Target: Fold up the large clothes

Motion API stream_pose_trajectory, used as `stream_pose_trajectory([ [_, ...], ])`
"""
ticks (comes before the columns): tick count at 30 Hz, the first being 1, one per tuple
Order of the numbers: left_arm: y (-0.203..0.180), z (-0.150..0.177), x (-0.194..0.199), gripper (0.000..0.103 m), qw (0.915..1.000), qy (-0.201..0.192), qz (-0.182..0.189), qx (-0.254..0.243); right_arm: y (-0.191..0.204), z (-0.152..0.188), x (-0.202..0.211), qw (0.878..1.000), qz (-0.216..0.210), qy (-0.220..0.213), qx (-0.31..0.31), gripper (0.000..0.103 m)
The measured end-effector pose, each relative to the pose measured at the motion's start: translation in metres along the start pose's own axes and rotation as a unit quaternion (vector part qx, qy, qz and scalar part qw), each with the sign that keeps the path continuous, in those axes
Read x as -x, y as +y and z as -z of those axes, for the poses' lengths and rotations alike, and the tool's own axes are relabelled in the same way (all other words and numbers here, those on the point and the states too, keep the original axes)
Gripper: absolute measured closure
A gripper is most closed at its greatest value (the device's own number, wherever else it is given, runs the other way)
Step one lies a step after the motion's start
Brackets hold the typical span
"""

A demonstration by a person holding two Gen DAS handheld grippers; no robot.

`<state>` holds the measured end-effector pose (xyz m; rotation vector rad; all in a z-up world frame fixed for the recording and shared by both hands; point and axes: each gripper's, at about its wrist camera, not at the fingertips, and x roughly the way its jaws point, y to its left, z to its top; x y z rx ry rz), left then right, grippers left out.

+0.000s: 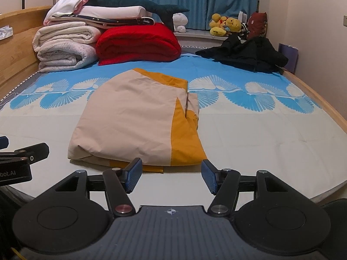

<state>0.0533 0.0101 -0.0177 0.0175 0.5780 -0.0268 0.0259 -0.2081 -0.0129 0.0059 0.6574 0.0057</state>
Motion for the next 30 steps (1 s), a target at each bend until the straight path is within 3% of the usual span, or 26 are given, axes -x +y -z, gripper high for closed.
stream_pose_trajectory([
  [25,-0.0076,0.0033,-0.0079,0.0,0.9999,0.005,0.011,0.005,0.0064,-0.0012,-0.0047,1.0,-0.004,-0.001,0.005,0.04],
  [28,-0.0073,0.0031,-0.008,0.0,0.9999,0.007,0.011,0.006,0.0068,-0.0016,-0.0065,1.0,-0.005,0.001,0.003,0.028],
  [30,-0.0082,0.0028,-0.0083,0.0,0.9999,0.008,0.009,0.007,0.0073,-0.0019,-0.0069,1.0,-0.004,0.0,0.004,0.01],
])
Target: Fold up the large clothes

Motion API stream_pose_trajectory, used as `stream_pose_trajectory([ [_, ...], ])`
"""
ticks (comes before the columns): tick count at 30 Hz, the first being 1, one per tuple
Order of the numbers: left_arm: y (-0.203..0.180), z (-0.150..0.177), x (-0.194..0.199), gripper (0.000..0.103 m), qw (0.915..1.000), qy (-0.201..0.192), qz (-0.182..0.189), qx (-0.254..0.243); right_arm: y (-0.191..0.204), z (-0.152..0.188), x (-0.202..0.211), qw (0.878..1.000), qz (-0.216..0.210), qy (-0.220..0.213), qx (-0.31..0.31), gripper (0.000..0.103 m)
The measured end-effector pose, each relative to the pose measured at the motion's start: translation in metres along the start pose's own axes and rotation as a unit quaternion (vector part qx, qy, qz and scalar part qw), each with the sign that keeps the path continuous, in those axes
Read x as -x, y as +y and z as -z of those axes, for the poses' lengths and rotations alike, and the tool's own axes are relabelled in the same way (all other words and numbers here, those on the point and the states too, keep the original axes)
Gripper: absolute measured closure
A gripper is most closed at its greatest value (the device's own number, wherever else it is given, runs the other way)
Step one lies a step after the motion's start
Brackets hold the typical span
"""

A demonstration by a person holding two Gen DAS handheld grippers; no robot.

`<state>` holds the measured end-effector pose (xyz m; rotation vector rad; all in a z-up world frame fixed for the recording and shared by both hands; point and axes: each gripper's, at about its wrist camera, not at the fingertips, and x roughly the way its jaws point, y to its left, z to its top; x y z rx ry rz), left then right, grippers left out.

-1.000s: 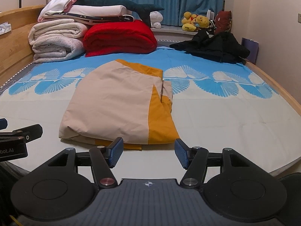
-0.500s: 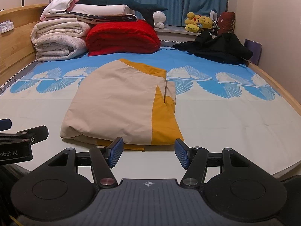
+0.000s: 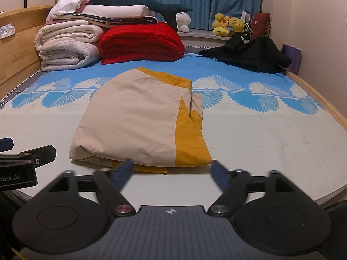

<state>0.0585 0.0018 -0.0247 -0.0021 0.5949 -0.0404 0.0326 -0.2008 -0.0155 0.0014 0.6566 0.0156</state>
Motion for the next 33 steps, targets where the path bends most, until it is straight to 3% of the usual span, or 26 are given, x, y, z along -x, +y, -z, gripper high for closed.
stream_pose_trajectory([
  [2,-0.001,0.0,-0.0001,0.0,1.0,0.001,-0.001,0.001,0.0011,-0.0003,-0.0008,1.0,0.004,-0.005,0.002,0.001],
  [8,-0.0009,-0.0004,-0.0008,0.0,1.0,0.003,-0.003,0.003,0.0021,0.0003,-0.0062,1.0,-0.005,0.01,-0.001,0.001],
  [33,0.0003,0.0012,-0.0032,0.0,1.0,0.005,-0.001,0.003,0.0035,0.0002,-0.0041,1.0,-0.002,0.0,0.003,0.001],
])
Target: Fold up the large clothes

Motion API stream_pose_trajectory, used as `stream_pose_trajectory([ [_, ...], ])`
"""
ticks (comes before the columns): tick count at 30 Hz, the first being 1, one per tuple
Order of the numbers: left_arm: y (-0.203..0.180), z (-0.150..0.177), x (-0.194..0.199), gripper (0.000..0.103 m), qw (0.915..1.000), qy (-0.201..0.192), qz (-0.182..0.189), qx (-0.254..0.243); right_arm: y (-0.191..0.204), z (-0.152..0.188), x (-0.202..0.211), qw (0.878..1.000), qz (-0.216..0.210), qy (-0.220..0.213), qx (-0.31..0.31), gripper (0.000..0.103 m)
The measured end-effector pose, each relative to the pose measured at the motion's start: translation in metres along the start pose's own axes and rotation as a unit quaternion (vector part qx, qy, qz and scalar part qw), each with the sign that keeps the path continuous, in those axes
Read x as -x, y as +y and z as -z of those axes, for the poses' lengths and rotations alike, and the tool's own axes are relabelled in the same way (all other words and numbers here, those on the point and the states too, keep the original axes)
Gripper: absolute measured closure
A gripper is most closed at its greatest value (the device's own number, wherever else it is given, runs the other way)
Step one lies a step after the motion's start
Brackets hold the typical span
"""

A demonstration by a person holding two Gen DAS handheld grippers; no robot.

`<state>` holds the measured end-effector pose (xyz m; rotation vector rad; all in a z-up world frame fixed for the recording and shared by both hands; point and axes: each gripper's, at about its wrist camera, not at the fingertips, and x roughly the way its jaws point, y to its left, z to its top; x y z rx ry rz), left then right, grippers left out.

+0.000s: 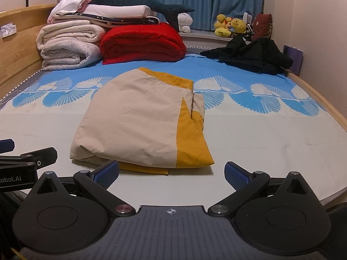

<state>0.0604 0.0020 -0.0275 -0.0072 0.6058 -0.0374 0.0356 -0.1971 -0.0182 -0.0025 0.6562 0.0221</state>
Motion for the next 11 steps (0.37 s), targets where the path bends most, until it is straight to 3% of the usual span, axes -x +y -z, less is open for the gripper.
stream_pose_trajectory([
  [11,0.0011,0.0004,0.0002,0.0,1.0,-0.001,0.004,0.003,0.0005,-0.0005,0.0001,1.0,0.0,-0.001,0.0,0.001],
])
